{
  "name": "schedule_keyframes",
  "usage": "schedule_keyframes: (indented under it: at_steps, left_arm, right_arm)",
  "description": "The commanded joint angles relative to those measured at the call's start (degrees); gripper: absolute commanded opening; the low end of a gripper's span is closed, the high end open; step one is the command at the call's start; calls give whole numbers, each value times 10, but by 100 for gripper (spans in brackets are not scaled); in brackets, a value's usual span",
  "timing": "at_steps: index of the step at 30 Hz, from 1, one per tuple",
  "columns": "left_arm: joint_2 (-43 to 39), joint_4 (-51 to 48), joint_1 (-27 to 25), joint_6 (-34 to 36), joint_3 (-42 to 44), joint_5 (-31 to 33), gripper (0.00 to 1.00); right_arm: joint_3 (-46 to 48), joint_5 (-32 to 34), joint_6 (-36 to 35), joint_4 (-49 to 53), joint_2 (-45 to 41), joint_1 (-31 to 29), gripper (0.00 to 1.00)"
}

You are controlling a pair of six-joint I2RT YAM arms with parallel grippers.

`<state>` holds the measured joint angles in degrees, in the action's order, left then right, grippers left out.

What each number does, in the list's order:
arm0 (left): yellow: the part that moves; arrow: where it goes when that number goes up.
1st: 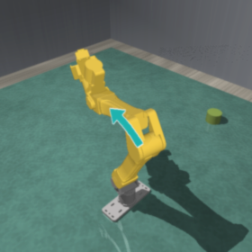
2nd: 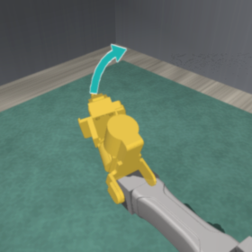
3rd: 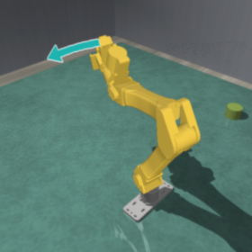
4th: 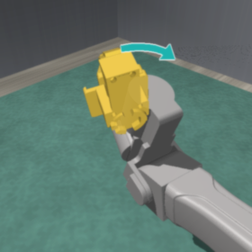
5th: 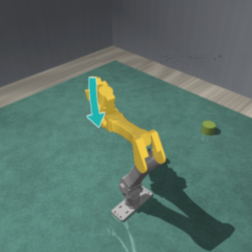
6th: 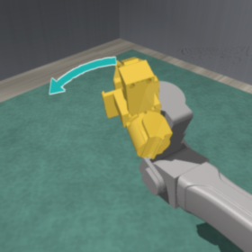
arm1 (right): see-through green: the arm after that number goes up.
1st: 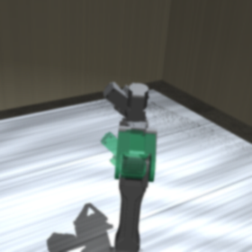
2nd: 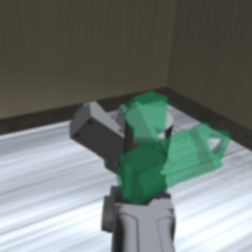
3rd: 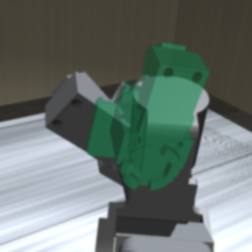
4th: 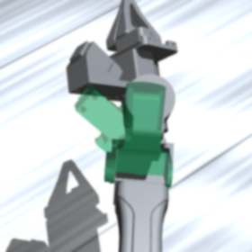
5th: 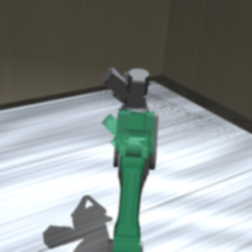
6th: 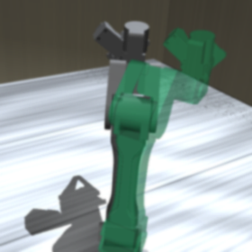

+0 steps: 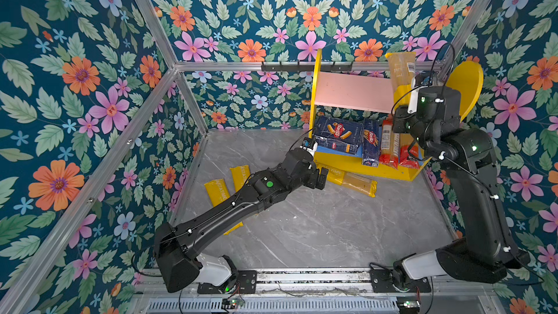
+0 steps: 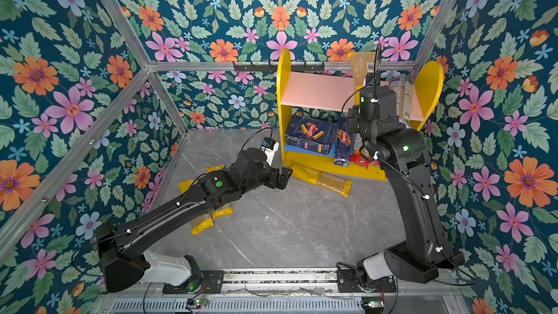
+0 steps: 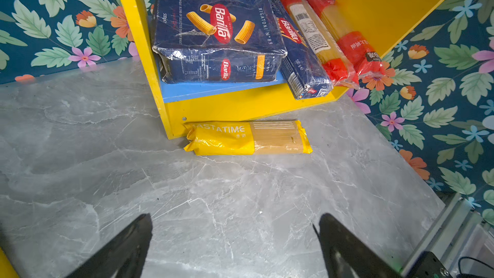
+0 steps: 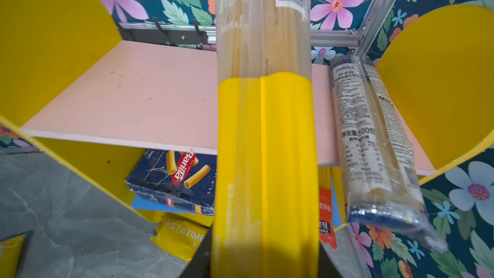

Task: Place and organize the pasta boxes and bags onto the shelf
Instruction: 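Carry the yellow pack to the top shelf with right while left moves shelfward, then lower the yellow pack onto the pink shelf beside the white-labelled pack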

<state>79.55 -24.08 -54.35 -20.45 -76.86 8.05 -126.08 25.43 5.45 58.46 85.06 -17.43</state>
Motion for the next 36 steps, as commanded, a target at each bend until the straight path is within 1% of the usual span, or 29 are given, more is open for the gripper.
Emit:
schedule_keyframes:
  at_steps: [1, 5, 8, 11, 16, 22, 26, 36]
  left_arm:
    - [-5, 0, 0, 9, -3, 14, 99]
    - [-9, -1, 0, 9, 0, 21, 99]
    - [-13, -2, 0, 11, 5, 26, 99]
    - [-18, -2, 0, 10, 10, 33, 99]
    - [-27, -2, 1, 12, 20, 44, 99]
    - [-31, -2, 2, 15, 27, 51, 100]
    - [-33, -2, 2, 15, 31, 51, 100]
    - [-46, -3, 4, 14, 42, 57, 100]
  right_arm:
    - [-36, -40, 9, -50, 28, 35, 0]
    - [-82, -59, 12, -44, 74, 66, 0]
    - [-134, -67, 19, -23, 128, 86, 0]
    - [-154, -50, 19, -26, 153, 92, 0]
    - [-163, -32, 26, -23, 176, 102, 0]
    - [-123, -31, 30, -38, 161, 111, 0]
    - [-120, -31, 33, -33, 169, 121, 0]
    - [-107, -27, 32, -31, 166, 127, 0]
